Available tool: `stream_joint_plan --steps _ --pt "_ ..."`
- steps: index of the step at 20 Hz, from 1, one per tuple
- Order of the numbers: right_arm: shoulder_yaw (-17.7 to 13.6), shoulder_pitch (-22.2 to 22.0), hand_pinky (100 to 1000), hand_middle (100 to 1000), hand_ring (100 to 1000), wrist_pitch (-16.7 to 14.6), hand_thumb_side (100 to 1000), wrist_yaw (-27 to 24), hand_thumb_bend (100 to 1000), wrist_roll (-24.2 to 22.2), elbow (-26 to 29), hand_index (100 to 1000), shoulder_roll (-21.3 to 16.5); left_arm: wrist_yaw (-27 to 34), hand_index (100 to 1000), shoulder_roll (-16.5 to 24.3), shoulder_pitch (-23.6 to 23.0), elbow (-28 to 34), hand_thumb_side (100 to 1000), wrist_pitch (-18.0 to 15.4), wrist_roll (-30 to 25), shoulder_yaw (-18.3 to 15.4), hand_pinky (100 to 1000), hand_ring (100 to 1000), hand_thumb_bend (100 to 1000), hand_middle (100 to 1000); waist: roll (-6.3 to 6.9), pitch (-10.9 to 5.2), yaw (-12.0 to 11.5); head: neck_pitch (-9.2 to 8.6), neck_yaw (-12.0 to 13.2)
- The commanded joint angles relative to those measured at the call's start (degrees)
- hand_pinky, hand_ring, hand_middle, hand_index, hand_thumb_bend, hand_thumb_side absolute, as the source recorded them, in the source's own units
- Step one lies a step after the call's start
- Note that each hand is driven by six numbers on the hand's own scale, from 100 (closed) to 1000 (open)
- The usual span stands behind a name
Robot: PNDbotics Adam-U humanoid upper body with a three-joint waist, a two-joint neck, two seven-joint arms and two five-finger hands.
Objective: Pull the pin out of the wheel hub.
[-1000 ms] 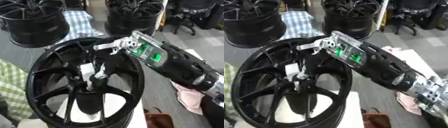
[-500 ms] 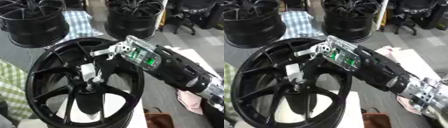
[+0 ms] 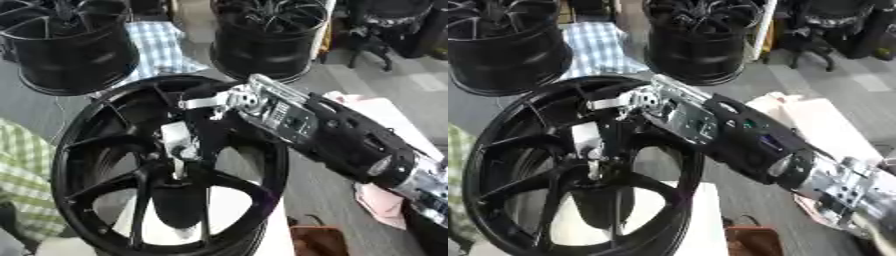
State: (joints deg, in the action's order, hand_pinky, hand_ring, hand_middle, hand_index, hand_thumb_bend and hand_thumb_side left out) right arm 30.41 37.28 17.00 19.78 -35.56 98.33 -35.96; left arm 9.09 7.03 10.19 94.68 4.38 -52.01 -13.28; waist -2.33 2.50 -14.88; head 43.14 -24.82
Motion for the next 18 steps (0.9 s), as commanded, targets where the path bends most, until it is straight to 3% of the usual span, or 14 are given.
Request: stream_joint_plan --steps 1,2,3,7,9,12,13,14,15,18 --pt "-3.48 1.48 761 566 698 1.18 315 -4.65 100 2.15 4.74 666 -4.70 0.43 693 0.35 0.67 1.16 888 0.31 0.04 -0.07 507 358 100 660 0.03 -0.73 0.33 -0.21 0.26" --pt "-4.72 1.50 759 566 696 1.97 404 -6.80 100 2.83 6.41 665 -6.23 0.40 693 0.42 0.58 1.17 889 0.36 0.04 -0.14 507 356 100 660 -0.04 -0.83 0.51 -0.15 0.43" --pt "-6.16 1.47 759 564 695 2.82 313 -9.03 100 3.64 8.14 665 -8.06 0.33 693 0.53 0.47 1.17 888 0.39 0.04 -0.24 507 357 100 660 -0.15 -0.96 0.75 -0.09 0.65" --pt "-13.40 -1.70 752 563 685 4.93 301 -17.65 100 8.66 14.97 667 -16.65 0.11 693 0.94 0.12 1.18 889 0.66 0.04 -0.95 507 369 100 660 -0.67 -1.47 2.06 0.07 2.18" --pt "-17.87 -5.97 740 555 671 2.80 279 -22.25 100 13.04 15.95 659 -20.42 0.02 693 1.22 -0.09 1.22 889 0.85 0.04 -1.58 507 376 100 660 -0.95 -1.67 2.92 -0.02 3.23" --pt "-25.78 -18.25 734 552 665 -3.11 255 -28.42 100 22.72 16.22 657 -24.31 -0.08 693 1.69 -0.53 1.36 890 0.94 0.04 -2.70 507 372 100 660 -1.26 -1.77 4.57 -0.22 5.02" --pt "-28.34 -23.11 734 555 665 -4.71 157 -29.02 100 26.08 16.24 657 -24.22 -0.17 693 1.87 -0.72 1.39 891 0.89 0.04 -3.10 507 362 100 660 -1.38 -1.74 5.19 -0.19 5.52" --pt "-30.95 -28.51 734 552 665 -6.24 238 -28.64 100 29.62 16.25 657 -23.09 -0.32 693 2.08 -0.94 1.42 891 0.79 0.04 -3.53 507 362 100 660 -1.56 -1.73 5.68 -0.12 5.94" --pt "-33.11 -33.94 730 555 664 -7.61 233 -27.76 100 32.72 16.25 660 -20.56 -0.52 693 2.26 -1.17 1.40 894 0.68 0.04 -3.91 507 351 100 660 -1.73 -1.69 6.20 -0.09 6.33" --pt "-37.70 -48.87 722 567 661 -8.26 225 -22.70 112 42.32 16.26 673 -7.49 -1.21 693 2.60 -1.69 1.25 895 0.10 0.04 -4.67 507 343 100 660 -2.08 -1.62 7.11 -0.04 7.24"
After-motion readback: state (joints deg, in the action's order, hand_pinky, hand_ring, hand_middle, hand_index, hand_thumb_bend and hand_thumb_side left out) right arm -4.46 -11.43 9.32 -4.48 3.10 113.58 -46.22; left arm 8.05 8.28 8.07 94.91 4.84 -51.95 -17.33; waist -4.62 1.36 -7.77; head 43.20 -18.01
